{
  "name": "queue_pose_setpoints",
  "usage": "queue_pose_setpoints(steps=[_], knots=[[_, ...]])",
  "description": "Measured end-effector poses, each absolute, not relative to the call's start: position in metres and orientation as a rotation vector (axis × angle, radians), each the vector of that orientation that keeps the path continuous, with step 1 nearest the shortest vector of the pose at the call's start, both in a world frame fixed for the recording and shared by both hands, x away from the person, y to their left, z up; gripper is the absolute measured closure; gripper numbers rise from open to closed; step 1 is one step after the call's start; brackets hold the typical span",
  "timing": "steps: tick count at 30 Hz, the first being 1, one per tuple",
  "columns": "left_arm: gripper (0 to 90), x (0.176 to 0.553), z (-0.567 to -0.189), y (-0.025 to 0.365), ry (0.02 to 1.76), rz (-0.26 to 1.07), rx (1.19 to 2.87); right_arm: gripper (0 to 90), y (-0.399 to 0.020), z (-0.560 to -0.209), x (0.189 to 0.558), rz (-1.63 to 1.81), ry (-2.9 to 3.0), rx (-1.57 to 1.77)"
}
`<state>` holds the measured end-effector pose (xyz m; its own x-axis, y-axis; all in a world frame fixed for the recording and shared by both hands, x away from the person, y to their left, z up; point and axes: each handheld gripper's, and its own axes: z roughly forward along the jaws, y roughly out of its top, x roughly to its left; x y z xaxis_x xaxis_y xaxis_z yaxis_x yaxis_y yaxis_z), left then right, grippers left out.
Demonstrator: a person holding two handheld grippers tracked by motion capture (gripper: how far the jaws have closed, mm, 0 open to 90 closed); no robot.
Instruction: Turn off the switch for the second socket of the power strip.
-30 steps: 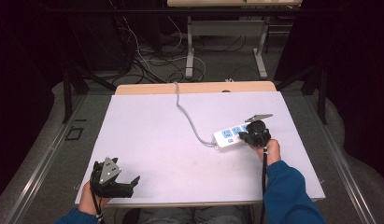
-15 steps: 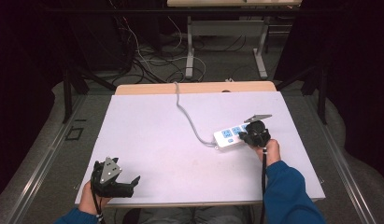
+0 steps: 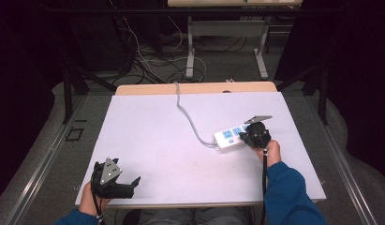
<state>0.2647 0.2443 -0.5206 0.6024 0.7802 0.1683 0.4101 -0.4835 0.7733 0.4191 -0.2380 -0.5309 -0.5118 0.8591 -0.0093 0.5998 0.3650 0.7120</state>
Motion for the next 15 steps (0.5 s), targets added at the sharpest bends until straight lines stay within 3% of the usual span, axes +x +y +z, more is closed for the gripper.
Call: queue_pose_setpoints(steps=[15], knots=[[0.6, 0.267, -0.5214, 0.2448, 0.938, 0.647, 2.117, 90.0, -0.2379, -0.5305, 0.4197, 0.92, 2.254, 1.249]])
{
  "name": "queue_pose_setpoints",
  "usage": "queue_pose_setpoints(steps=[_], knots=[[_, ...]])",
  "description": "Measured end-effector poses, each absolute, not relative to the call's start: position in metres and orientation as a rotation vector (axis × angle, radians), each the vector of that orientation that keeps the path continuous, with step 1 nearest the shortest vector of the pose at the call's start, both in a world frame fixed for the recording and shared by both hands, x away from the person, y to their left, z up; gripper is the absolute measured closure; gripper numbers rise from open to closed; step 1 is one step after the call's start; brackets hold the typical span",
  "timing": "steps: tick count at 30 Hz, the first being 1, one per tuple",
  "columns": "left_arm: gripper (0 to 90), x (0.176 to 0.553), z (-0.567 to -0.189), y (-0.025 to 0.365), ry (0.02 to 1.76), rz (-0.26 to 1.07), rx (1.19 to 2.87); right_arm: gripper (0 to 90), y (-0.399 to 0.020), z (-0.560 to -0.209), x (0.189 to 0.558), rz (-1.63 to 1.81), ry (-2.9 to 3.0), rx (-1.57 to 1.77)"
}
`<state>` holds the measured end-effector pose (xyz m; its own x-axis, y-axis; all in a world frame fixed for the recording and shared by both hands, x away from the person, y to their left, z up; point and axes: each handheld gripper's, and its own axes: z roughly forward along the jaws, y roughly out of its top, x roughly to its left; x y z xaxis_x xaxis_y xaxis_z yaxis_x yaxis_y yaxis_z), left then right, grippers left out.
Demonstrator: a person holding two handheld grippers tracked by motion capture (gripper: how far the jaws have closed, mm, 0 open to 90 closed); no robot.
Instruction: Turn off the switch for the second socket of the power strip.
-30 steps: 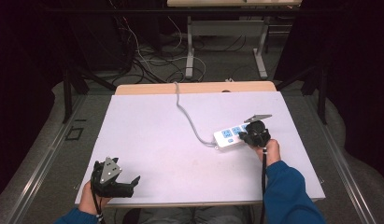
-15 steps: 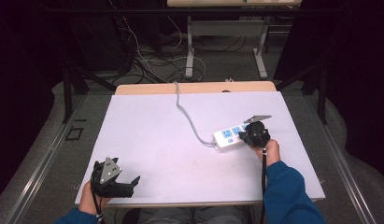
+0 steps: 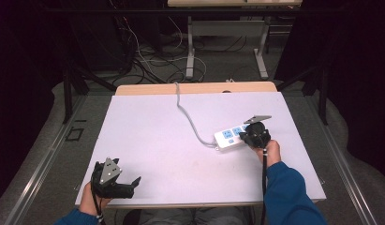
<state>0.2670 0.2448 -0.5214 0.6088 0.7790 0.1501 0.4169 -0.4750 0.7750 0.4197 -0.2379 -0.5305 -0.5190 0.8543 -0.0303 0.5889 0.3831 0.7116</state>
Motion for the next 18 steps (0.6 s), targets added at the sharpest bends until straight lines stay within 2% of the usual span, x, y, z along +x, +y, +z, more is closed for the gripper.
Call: queue_pose_setpoints(steps=[18], knots=[[0.5, 0.2685, -0.524, 0.244, 0.957, 0.663, 2.114, 90.0, -0.2359, -0.5301, 0.4186, 0.897, 2.247, 1.245]])
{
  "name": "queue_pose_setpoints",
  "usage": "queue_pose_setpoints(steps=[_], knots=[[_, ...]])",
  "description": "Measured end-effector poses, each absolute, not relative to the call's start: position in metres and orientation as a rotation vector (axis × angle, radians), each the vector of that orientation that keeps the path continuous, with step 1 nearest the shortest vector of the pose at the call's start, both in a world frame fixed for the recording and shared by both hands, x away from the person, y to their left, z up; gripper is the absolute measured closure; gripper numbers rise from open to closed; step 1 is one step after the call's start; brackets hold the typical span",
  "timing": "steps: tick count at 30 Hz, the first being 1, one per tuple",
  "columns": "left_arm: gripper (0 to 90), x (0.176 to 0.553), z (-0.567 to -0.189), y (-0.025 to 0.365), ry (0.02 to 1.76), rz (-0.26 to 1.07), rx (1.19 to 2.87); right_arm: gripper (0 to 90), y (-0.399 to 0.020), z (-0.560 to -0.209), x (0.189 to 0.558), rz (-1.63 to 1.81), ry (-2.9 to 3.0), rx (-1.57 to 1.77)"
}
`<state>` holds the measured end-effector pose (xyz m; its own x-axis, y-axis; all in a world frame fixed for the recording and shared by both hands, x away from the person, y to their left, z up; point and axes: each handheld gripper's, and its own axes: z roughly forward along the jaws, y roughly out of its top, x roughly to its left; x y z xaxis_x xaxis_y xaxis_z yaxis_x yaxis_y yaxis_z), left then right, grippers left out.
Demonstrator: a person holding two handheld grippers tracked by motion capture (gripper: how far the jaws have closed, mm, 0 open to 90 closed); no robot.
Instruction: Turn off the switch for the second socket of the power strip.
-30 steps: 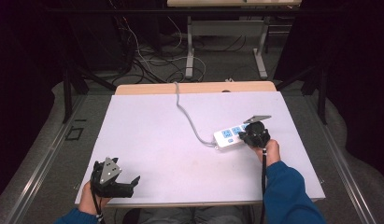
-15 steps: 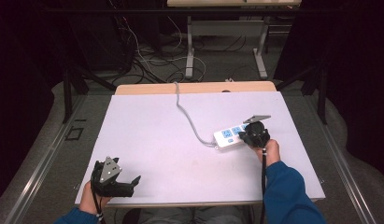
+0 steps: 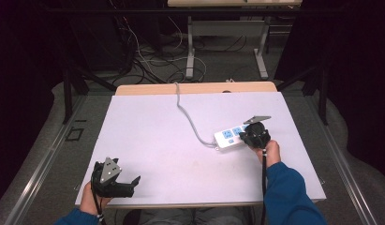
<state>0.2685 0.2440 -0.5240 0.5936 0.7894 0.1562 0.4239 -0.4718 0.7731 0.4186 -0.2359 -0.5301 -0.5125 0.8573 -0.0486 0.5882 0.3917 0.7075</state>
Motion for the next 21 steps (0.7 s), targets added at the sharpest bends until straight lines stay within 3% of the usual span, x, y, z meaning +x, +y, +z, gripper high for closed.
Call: queue_pose_setpoints(steps=[21], knots=[[0.6, 0.2699, -0.5245, 0.2422, 0.948, 0.658, 2.125, 90.0, -0.2351, -0.5315, 0.4173, 0.907, 2.23, 1.241]])
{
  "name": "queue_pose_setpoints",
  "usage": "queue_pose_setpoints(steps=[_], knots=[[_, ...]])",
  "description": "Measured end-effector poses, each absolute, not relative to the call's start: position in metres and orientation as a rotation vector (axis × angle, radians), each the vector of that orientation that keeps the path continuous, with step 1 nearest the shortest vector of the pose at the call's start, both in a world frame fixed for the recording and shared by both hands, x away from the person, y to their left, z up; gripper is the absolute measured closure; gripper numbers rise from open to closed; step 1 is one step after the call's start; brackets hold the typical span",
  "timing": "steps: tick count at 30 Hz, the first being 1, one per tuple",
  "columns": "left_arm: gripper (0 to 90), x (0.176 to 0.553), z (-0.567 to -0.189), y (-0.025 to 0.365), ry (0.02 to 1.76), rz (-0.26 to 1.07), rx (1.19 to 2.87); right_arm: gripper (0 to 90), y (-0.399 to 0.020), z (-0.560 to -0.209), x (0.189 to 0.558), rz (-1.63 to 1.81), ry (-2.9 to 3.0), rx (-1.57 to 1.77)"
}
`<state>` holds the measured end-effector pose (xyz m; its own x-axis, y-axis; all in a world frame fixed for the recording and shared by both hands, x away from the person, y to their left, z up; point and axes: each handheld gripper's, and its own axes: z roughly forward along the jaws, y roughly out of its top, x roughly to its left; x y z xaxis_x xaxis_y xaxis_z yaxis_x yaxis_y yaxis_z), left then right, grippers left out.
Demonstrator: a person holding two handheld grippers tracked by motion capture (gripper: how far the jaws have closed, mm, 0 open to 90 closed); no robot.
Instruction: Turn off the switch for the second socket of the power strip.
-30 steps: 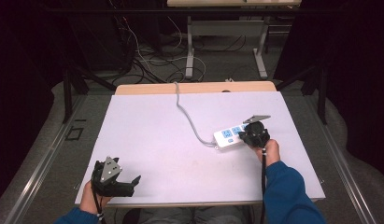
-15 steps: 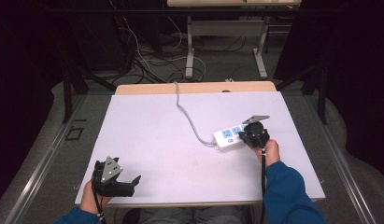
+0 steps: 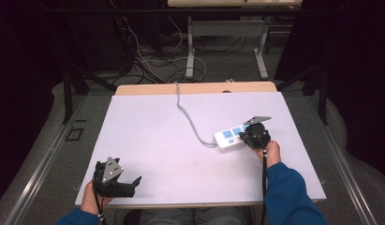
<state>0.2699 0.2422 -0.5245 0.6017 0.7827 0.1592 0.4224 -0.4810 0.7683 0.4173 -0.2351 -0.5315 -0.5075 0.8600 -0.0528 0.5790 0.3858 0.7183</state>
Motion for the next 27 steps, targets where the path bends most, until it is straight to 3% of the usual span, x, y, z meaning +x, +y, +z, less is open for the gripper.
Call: queue_pose_setpoints(steps=[17, 20, 27], knots=[[0.5, 0.27, -0.524, 0.243, 0.947, 0.656, 2.127, 88.8, -0.238, -0.527, 0.417, 0.907, 2.227, 1.228], [0.6, 0.27, -0.524, 0.243, 0.947, 0.655, 2.128, 81.6, -0.238, -0.524, 0.416, 0.924, 2.23, 1.216], [0.5, 0.27, -0.524, 0.243, 0.942, 0.66, 2.125, 52.0, -0.24, -0.517, 0.415, 0.968, 2.22, 1.211]])
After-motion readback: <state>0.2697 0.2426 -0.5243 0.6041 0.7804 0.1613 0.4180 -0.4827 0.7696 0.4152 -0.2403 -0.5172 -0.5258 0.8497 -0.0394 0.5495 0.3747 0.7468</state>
